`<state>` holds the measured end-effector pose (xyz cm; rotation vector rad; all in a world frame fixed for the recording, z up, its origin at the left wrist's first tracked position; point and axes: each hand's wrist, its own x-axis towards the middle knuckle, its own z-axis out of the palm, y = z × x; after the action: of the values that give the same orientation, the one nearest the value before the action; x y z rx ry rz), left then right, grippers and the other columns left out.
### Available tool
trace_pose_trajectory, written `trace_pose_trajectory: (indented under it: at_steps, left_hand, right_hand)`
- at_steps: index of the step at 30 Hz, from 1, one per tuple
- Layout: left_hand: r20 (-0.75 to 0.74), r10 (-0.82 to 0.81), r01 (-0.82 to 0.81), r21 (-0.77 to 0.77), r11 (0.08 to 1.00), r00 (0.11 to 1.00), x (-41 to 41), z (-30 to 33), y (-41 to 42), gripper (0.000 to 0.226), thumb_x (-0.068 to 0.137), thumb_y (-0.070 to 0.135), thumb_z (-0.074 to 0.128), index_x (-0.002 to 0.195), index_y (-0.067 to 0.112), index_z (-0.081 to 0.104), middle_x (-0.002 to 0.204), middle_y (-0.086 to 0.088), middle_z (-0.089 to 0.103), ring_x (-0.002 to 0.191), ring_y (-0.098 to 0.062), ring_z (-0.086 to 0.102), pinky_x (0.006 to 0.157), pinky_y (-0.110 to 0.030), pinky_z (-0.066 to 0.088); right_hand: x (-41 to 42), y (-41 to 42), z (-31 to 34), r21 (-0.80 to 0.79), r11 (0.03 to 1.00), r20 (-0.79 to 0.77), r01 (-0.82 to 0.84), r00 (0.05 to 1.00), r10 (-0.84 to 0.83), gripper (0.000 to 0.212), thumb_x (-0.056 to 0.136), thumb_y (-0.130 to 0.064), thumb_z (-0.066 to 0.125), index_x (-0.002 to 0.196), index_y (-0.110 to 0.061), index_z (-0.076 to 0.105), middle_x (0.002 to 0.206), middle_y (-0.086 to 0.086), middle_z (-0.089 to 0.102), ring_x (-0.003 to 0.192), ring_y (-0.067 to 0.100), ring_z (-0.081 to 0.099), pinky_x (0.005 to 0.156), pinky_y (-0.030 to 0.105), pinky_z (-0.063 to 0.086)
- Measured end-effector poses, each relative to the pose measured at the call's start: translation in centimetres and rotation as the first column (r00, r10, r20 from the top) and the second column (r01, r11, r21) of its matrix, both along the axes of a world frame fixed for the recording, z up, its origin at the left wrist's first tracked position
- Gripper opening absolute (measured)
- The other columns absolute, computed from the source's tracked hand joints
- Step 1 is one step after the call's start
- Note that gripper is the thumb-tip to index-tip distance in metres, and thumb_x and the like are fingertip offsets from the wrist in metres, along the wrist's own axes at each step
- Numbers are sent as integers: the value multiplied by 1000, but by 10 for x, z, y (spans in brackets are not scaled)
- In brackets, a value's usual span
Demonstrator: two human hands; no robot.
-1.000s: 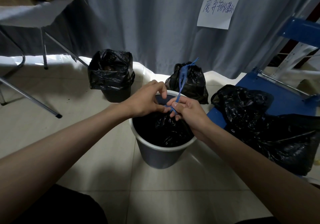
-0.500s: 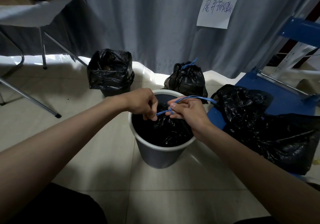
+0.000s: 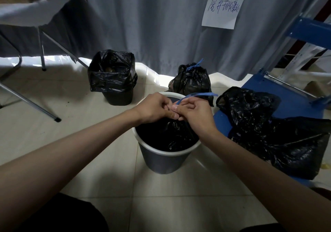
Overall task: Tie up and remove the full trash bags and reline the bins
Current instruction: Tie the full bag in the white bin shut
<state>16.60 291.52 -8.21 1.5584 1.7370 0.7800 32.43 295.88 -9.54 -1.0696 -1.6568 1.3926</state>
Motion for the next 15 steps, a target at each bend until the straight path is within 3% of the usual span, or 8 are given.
trace_pose_trajectory:
  at_steps: [4,7,9,13,15]
  left_hand:
    - [-47,31,-28,62,998,998,5,0,2,23,74,28,84,71,9,73,61,1,61,58,-5,50,61,-22,40]
    - [-108,23,-14,84,996,994,8,2,2,23,77,29,82,71,8,73,68,-8,69,63,-8,54,65,-26,45]
    - [-145,-12,22,72,997,989,6,4,2,21,79,29,80,74,9,74,75,-10,72,67,-10,57,70,-30,48]
    - [-235,-93,102,27,994,967,3,8,1,20,83,27,76,75,9,72,75,-9,69,67,-11,53,69,-29,45]
    - [-335,-102,125,47,991,937,5,9,1,19,82,27,75,73,11,70,73,-8,67,69,-14,56,72,-31,45]
  right_hand:
    - [4,-2,4,124,992,17,38,999,-40,5,87,-11,72,84,-6,72,74,1,72,64,5,63,56,21,50]
    - [5,-1,3,193,980,29,53,998,-60,11,88,-15,72,77,-12,74,71,-6,69,60,0,57,58,18,44]
    - [4,-1,2,171,984,25,53,998,-58,14,90,-14,69,78,-10,74,66,-4,68,57,5,61,57,16,44]
    - [3,3,-4,49,998,49,35,998,-37,18,95,-16,63,84,-8,74,68,15,65,53,19,66,58,21,50]
    - [2,5,-8,-14,999,86,38,996,-37,21,95,-17,62,80,-9,73,69,14,62,53,18,65,51,18,44]
